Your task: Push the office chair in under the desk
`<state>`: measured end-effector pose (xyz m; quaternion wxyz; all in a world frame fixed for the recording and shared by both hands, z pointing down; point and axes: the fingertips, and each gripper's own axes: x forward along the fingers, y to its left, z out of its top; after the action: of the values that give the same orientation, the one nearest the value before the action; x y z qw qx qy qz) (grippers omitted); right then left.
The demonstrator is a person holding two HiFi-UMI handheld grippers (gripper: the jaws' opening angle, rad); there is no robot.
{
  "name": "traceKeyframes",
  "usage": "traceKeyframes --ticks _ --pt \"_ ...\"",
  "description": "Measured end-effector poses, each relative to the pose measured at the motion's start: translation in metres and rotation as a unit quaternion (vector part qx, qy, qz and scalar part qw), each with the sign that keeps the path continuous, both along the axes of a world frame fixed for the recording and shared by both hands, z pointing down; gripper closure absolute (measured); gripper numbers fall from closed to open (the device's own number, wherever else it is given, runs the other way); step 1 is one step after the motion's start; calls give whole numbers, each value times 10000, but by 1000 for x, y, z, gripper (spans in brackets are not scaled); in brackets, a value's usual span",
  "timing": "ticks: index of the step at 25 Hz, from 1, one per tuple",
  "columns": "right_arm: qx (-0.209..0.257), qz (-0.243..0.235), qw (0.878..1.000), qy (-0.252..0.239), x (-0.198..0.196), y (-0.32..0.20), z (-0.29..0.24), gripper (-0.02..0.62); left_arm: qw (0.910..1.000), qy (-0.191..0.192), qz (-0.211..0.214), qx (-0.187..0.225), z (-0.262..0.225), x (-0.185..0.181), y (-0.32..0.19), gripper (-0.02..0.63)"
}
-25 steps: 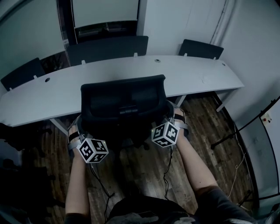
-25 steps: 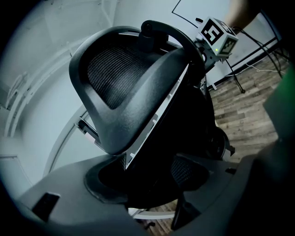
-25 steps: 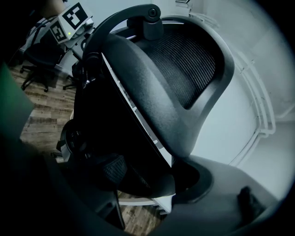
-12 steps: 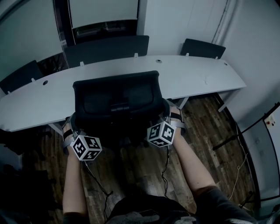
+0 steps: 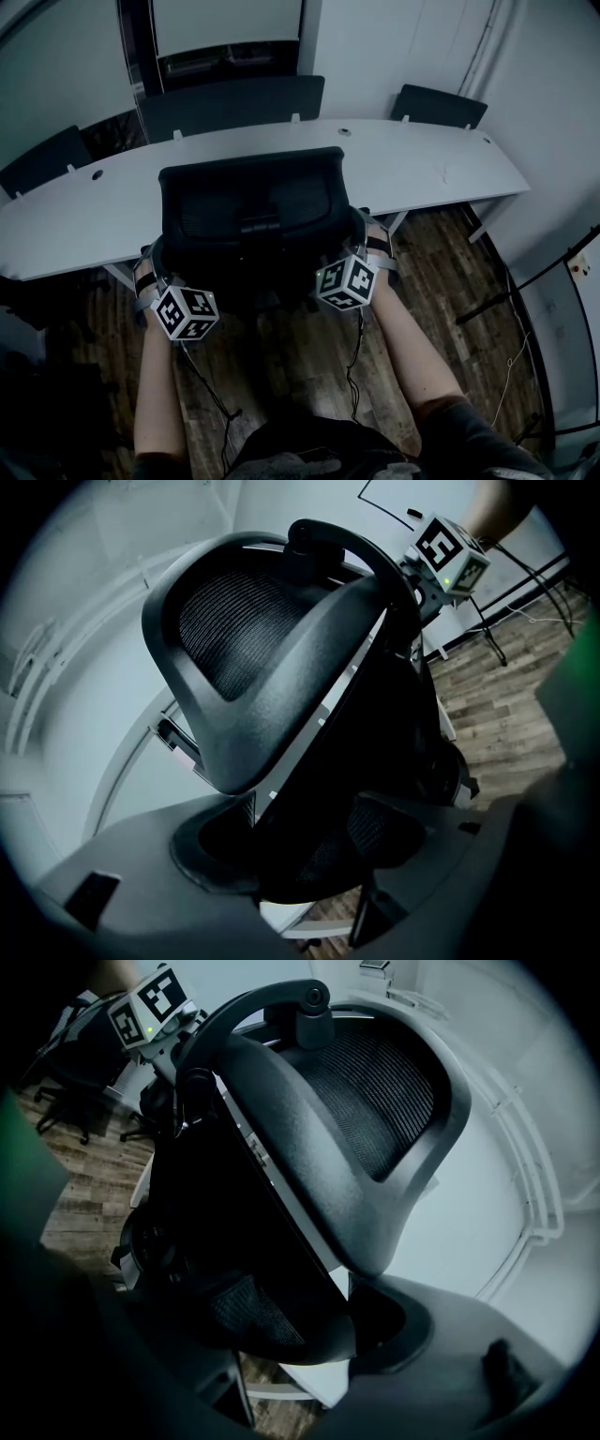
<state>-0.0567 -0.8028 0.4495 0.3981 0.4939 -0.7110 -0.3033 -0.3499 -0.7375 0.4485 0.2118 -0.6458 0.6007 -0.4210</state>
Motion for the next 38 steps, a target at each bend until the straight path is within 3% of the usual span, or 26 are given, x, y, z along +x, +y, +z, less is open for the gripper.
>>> traceKeyframes --ticks 9,13,17,21,25,28,32,38 --pt "168 70 9998 12 -3 1 -1 288 9999 118 -98 2 2 -5 0 299" --pt "189 226 9995 -82 2 3 -1 288 9993 169 -309 -151 0 -7 4 261" --pt "233 365 9991 -7 6 8 -4 287 9991 23 -414 -7 -9 -11 16 238" --pt "328 583 9977 82 18 19 -6 287 9967 400 -647 278 -19 -13 36 238" --pt "407 658 9969 -152 33 39 -13 288 9917 901 -729 553 -28 -4 59 239" --pt "314 501 9970 -504 38 62 -19 288 9877 1371 -589 473 -30 14 74 242" --pt "201 191 9927 -1173 39 95 -31 290 9809 1693 -626 723 -43 36 98 391" --pt "-103 -318 9848 -1703 31 161 -40 295 9733 1964 -696 962 -60 68 154 514"
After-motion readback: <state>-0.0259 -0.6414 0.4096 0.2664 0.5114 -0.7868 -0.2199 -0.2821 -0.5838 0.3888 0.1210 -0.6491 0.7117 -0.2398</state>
